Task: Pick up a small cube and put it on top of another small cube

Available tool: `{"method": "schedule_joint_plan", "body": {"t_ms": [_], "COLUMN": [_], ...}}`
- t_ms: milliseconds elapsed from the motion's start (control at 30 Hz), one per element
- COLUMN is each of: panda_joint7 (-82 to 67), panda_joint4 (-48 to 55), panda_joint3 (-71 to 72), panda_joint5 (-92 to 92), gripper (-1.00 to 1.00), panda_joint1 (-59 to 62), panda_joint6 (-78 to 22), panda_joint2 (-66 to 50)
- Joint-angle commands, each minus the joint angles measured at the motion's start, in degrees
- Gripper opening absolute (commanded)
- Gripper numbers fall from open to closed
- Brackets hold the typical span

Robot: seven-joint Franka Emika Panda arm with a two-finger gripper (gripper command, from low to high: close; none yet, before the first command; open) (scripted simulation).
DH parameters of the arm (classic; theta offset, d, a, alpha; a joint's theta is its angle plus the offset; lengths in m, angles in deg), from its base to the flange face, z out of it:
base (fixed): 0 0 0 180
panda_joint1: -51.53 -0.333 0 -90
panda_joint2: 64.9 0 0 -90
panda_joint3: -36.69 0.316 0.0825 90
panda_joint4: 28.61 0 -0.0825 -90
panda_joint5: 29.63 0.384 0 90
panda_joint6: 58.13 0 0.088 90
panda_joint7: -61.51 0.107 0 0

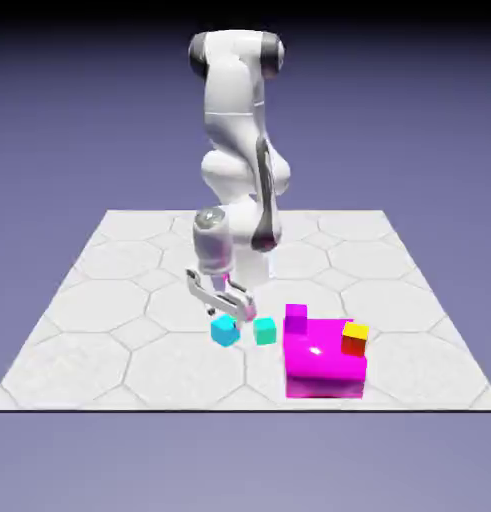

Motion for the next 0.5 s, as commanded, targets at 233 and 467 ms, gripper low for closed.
{"method": "schedule_joint_plan", "body": {"t_ms": [233,467], "panda_joint7": [-0.68,0.64], "panda_joint4": [-0.49,0.51], "panda_joint3": [1.30,4.56], "panda_joint5": [1.18,3.52], "gripper": [-1.00,-1.00], "panda_joint1": [1.06,2.11], "panda_joint6": [-4.83,-15.59], "panda_joint2": [5.33,15.40]}}
